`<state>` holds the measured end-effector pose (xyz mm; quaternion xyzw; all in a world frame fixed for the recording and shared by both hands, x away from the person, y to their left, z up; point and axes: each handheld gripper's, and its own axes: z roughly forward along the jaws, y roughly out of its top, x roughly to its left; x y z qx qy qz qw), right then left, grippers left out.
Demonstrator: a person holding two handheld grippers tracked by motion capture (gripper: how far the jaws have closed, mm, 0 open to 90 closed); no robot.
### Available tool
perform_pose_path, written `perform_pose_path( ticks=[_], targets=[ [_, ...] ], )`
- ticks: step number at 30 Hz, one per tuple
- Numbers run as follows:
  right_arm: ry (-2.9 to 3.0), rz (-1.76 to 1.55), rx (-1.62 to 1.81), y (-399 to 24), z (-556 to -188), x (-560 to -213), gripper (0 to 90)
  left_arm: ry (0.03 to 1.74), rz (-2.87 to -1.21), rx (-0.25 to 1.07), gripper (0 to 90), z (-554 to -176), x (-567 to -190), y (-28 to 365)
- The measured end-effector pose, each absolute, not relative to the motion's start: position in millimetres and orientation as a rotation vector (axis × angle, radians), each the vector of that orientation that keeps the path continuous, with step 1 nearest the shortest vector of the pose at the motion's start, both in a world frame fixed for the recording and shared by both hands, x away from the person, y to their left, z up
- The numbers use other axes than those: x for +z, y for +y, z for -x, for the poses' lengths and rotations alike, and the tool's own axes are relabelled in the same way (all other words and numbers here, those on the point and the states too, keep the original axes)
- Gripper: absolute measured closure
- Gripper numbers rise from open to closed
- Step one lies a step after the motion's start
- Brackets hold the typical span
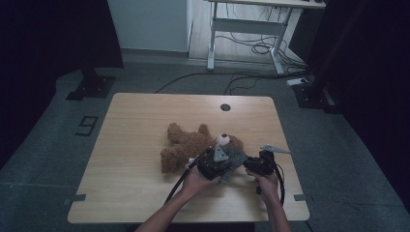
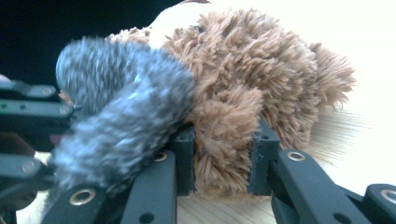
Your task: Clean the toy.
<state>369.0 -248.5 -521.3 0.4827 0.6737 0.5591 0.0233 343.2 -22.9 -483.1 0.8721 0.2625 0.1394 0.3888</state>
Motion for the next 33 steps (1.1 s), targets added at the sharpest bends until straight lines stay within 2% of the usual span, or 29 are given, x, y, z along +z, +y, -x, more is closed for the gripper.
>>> perform_pose_path(
  ticks=[10, 15, 20, 27, 33],
  targets=[
    [2.094, -1.492, 1.729, -249.8, -369.7, -523.0, 69.6, 0.681, -2.297, 0.312, 73.0, -338.0, -514.0, -17.4],
    [2.095, -1.482, 1.742, -250.9, -370.5, -523.4, 69.5, 0.674, -2.266, 0.309, 73.2, -335.4, -503.8, -10.2],
    [2.096, -1.485, 1.751, -251.8, -371.2, -524.2, 69.4, 0.671, -2.152, 0.361, 73.4, -332.0, -481.9, 3.2],
    [2.095, -1.481, 1.755, -251.7, -371.1, -524.4, 69.3, 0.715, -2.055, 0.392, 73.5, -346.5, -451.4, 12.3],
    [2.097, -1.483, 1.770, -252.1, -371.3, -524.9, 69.3, 0.731, -2.129, 0.320, 73.5, -357.1, -474.3, -5.4]
  ],
)
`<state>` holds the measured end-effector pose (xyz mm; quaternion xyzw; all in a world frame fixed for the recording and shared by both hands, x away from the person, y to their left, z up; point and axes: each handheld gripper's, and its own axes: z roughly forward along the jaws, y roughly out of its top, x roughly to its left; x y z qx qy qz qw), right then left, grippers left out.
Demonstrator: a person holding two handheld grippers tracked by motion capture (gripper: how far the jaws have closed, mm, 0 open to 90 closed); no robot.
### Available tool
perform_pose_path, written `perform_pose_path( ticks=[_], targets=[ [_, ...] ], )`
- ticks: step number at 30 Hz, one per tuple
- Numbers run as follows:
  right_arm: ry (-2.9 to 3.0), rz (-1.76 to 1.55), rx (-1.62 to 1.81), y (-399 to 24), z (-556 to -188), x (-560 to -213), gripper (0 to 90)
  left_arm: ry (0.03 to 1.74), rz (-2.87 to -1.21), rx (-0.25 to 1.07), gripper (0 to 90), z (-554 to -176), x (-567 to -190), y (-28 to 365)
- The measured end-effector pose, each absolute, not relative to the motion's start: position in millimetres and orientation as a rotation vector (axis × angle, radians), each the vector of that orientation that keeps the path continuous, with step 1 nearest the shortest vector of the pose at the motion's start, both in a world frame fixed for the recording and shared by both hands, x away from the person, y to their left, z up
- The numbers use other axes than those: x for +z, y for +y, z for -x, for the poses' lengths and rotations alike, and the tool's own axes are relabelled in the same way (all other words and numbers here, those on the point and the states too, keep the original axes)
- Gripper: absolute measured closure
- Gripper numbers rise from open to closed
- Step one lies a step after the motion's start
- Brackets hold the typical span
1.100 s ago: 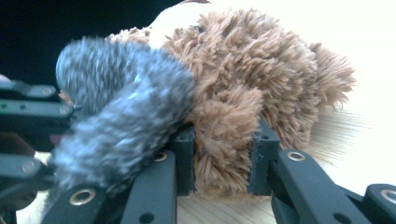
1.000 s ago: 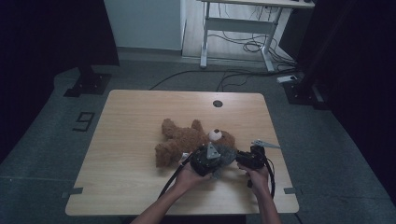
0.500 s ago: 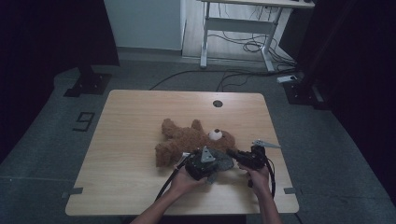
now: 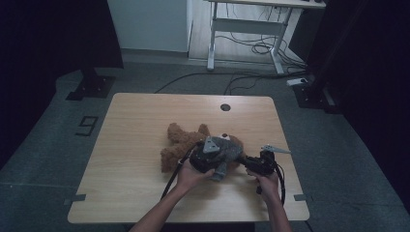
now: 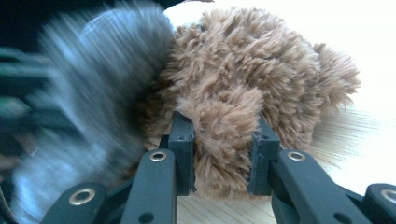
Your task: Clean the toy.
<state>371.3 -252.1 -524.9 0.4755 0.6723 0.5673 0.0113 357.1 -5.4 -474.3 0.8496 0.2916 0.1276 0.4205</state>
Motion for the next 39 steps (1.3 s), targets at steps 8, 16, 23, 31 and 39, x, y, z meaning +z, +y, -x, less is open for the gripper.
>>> perform_pose_path(
  ticks=[8, 16, 23, 31, 39],
  targets=[
    [2.097, -1.501, 1.760, -254.3, -372.3, -527.6, 69.4, 0.712, -2.174, 0.282, 73.4, -348.1, -492.2, -5.8],
    [2.104, -1.474, 1.742, -252.9, -371.3, -527.1, 68.7, 0.706, -2.210, 0.255, 73.3, -337.8, -511.3, 0.3],
    [2.105, -1.454, 1.740, -253.7, -371.7, -528.8, 67.7, 0.694, -2.119, 0.308, 73.1, -334.4, -476.0, 17.0],
    [2.106, -1.450, 1.733, -253.3, -371.5, -528.7, 67.4, 0.773, -2.045, 0.438, 72.7, -361.3, -440.5, 38.8],
    [2.120, -1.427, 1.723, -253.5, -371.6, -528.8, 67.1, 0.888, -2.008, 0.398, 73.0, -383.1, -447.5, 66.0]
  ],
)
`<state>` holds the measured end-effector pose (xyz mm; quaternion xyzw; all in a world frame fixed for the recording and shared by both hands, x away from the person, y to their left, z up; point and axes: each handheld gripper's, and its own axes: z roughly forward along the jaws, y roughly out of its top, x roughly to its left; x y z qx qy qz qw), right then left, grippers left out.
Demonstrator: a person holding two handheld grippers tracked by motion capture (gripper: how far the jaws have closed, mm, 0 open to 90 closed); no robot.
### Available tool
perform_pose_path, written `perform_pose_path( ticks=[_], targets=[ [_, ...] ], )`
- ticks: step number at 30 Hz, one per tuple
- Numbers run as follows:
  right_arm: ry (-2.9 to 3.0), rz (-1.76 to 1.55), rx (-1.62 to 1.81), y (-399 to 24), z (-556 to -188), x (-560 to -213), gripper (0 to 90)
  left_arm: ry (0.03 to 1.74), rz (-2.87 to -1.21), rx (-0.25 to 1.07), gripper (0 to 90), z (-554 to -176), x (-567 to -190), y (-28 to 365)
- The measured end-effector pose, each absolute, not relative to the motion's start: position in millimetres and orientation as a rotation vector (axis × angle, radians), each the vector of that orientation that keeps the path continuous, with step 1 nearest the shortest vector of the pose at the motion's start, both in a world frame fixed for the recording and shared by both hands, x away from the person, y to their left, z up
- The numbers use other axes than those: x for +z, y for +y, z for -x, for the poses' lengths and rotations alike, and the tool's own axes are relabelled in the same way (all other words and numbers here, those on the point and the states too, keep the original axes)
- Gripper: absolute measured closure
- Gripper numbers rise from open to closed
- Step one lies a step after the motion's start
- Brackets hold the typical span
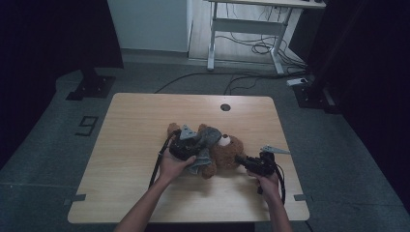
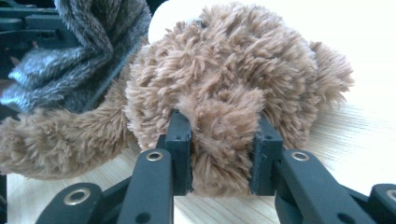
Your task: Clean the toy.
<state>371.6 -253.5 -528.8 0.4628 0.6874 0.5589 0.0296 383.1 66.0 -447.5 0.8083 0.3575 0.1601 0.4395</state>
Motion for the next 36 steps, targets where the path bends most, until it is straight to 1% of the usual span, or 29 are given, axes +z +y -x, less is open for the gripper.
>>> perform_pose_path(
  ticks=[7, 13, 16, 21, 26, 29, 33, 36],
  targets=[
    [2.135, -1.419, 1.717, -254.9, -371.5, -529.8, 67.1, 0.929, -2.012, 0.464, 73.4, -380.4, -449.3, 94.4],
    [2.135, -1.409, 1.729, -255.5, -370.9, -531.8, 67.1, 1.024, -1.986, 0.472, 73.7, -381.0, -459.7, 130.8],
    [2.136, -1.411, 1.728, -255.2, -370.6, -531.8, 67.1, 1.073, -1.991, 0.487, 74.0, -382.2, -468.6, 143.3],
    [2.145, -1.406, 1.728, -255.4, -370.5, -532.3, 67.1, 1.127, -1.983, 0.464, 74.1, -384.0, -478.3, 156.6],
    [2.143, -1.409, 1.731, -255.2, -370.6, -532.6, 67.1, 1.119, -1.998, 0.500, 73.9, -383.3, -472.9, 155.8],
    [2.140, -1.413, 1.730, -255.0, -370.6, -532.8, 67.1, 1.077, -1.988, 0.499, 74.0, -380.7, -458.9, 148.6],
    [2.133, -1.415, 1.727, -254.2, -370.4, -532.4, 67.1, 0.972, -1.982, 0.506, 74.0, -374.2, -434.7, 120.5],
    [2.133, -1.414, 1.725, -254.0, -370.0, -532.3, 67.1, 0.890, -2.013, 0.512, 74.0, -372.3, -423.9, 87.0]
  ],
)
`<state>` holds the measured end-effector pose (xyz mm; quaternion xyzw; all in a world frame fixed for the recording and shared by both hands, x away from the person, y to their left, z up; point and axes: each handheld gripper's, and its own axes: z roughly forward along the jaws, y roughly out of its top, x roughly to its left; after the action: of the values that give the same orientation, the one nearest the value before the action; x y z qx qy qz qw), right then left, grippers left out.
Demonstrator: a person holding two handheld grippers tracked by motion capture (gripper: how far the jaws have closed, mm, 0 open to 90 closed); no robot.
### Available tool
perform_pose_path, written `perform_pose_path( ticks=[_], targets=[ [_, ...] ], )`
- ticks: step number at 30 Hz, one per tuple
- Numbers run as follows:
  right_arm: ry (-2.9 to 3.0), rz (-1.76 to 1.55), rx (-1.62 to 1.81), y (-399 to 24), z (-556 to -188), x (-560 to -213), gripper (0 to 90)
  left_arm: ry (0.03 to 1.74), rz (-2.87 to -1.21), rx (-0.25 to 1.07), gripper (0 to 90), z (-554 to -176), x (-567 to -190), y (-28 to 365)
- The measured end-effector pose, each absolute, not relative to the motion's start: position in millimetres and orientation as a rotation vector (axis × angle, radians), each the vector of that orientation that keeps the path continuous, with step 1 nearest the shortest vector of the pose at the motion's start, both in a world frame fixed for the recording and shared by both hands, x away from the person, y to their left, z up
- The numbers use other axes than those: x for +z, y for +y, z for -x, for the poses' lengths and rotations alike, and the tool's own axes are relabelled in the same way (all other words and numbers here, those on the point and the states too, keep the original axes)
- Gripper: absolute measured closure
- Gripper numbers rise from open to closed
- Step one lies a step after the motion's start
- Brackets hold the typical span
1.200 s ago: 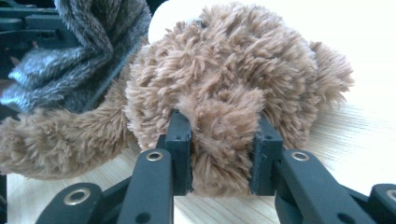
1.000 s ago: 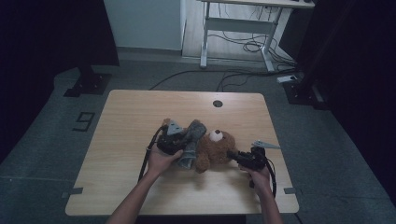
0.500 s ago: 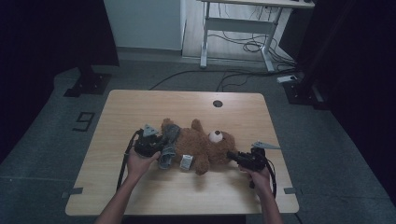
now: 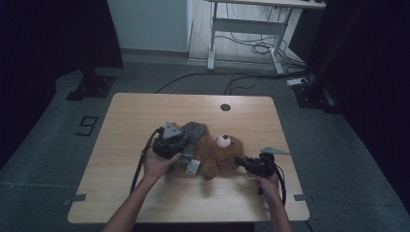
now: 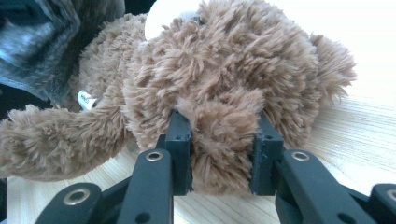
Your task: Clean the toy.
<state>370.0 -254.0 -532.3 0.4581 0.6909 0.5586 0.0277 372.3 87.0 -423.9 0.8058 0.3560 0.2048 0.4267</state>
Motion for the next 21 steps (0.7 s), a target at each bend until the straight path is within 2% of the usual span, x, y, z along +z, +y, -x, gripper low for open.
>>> perform_pose_path(
  ticks=[6, 11, 16, 21],
  targets=[
    [2.129, -1.417, 1.736, -254.6, -369.4, -533.6, 67.0, 0.821, -2.064, 0.495, 74.0, -377.5, -422.5, 31.7],
    [2.133, -1.405, 1.727, -254.7, -369.1, -533.2, 66.9, 0.822, -2.192, 0.509, 74.0, -385.4, -448.8, 5.3],
    [2.141, -1.394, 1.727, -254.2, -369.7, -533.5, 66.9, 0.864, -2.137, 0.467, 74.2, -387.5, -459.8, 26.6],
    [2.148, -1.394, 1.723, -254.1, -369.2, -533.3, 66.9, 0.900, -2.115, 0.530, 74.3, -384.4, -451.3, 52.8]
  ],
)
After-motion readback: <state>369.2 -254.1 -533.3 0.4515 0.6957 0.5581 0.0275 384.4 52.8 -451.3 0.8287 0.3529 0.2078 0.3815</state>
